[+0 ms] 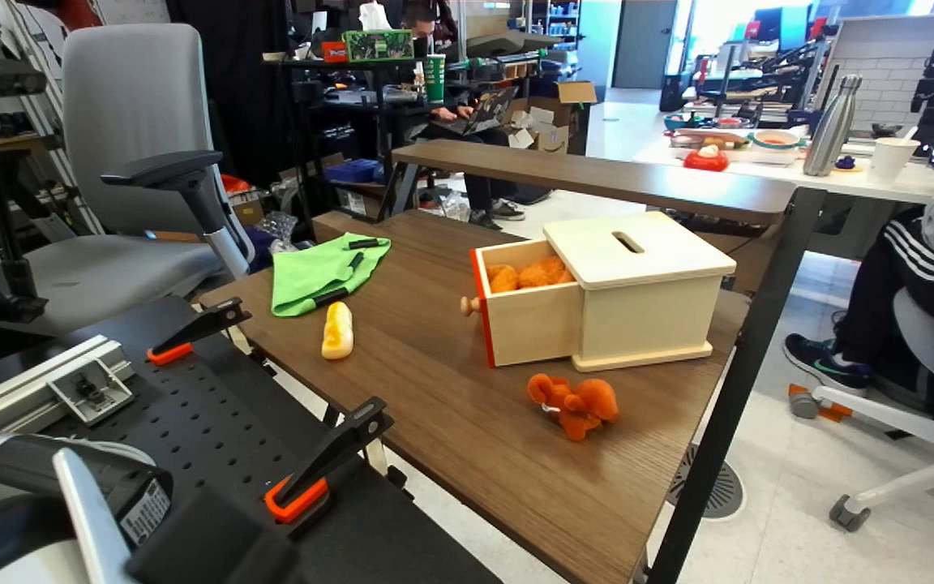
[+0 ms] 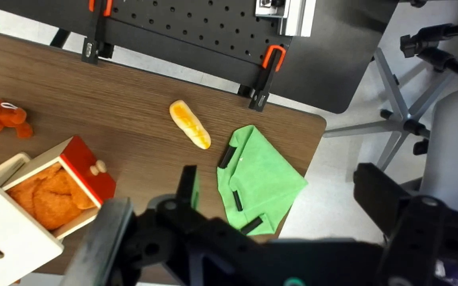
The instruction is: Move the green towel to the right
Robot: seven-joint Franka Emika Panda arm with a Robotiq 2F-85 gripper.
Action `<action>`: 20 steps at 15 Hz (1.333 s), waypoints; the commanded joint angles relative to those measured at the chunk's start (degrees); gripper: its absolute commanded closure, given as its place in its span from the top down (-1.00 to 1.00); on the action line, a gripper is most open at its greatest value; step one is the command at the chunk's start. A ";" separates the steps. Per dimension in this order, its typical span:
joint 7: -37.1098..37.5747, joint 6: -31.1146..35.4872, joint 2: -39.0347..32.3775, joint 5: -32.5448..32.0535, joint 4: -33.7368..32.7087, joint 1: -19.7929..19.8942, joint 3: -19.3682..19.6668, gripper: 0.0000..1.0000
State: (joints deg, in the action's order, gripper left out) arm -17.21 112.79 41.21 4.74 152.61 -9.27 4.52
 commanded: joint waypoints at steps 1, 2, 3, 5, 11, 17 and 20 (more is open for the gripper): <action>0.38 7.86 -9.12 1.48 -0.29 -1.75 -2.87 1.00; 1.07 11.78 -11.79 1.33 -0.14 -2.08 -3.96 1.00; 1.85 14.89 -14.54 0.97 -0.35 -2.31 -5.05 1.00; 3.36 21.73 -20.47 0.47 -0.96 -2.86 -7.15 1.00; 5.83 30.95 -38.71 1.02 -7.65 -4.45 -11.83 1.00; 9.25 31.14 -54.91 -1.90 -18.53 -3.44 -14.03 1.00; 10.87 30.06 -61.67 -3.01 -23.89 -3.65 -13.85 1.00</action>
State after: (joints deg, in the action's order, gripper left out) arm -9.04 143.89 -13.20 3.78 135.20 -13.54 -8.65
